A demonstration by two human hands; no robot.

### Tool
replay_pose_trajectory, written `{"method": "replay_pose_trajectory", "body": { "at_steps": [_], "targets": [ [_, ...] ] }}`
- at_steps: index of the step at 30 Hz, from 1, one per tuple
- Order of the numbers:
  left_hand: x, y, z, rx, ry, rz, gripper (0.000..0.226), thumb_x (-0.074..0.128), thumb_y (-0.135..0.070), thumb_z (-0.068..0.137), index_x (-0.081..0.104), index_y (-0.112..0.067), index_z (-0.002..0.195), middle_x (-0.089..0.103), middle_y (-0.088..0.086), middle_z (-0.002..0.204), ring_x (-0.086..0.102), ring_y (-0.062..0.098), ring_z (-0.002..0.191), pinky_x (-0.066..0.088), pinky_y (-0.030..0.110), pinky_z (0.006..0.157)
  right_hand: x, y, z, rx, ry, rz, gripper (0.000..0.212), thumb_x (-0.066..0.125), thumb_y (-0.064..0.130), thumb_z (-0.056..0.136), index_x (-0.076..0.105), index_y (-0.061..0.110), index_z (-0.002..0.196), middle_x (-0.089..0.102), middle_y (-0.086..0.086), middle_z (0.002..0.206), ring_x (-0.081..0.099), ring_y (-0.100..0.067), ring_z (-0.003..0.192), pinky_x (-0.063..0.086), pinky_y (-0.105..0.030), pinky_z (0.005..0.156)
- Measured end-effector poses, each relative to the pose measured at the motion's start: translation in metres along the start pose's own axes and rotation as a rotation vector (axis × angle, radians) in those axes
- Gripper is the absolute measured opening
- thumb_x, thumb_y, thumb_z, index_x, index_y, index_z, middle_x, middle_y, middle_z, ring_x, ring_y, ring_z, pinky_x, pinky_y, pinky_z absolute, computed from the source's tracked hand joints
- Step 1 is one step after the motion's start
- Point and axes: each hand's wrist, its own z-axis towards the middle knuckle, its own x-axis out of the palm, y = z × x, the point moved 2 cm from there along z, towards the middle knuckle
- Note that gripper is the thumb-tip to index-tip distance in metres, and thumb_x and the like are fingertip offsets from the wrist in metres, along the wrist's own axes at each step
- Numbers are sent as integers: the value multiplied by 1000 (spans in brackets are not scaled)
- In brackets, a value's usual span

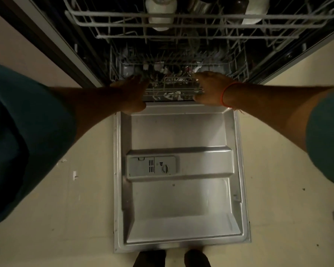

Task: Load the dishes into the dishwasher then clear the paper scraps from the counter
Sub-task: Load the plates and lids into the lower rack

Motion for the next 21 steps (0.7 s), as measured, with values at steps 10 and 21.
{"method": "replay_pose_trajectory", "body": {
  "at_steps": [10,21],
  "targets": [
    [33,-7,42,-137,49,-224,83,68,-13,94,18,-9,161,59,9,107,51,14,76,45,15,58,30,-4,36,67,-64,-6,103,74,40,85,9,21,162,8,-16,166,21,-40,151,29,-47,121],
    [45,-11,11,-93,88,-133,95,69,-31,94,5,-20,164,38,21,156,47,38,135,47,42,102,45,5,24,114,24,100,100,78,24,81,17,16,160,23,-18,163,32,-41,145,36,-44,116]
  ]
}}
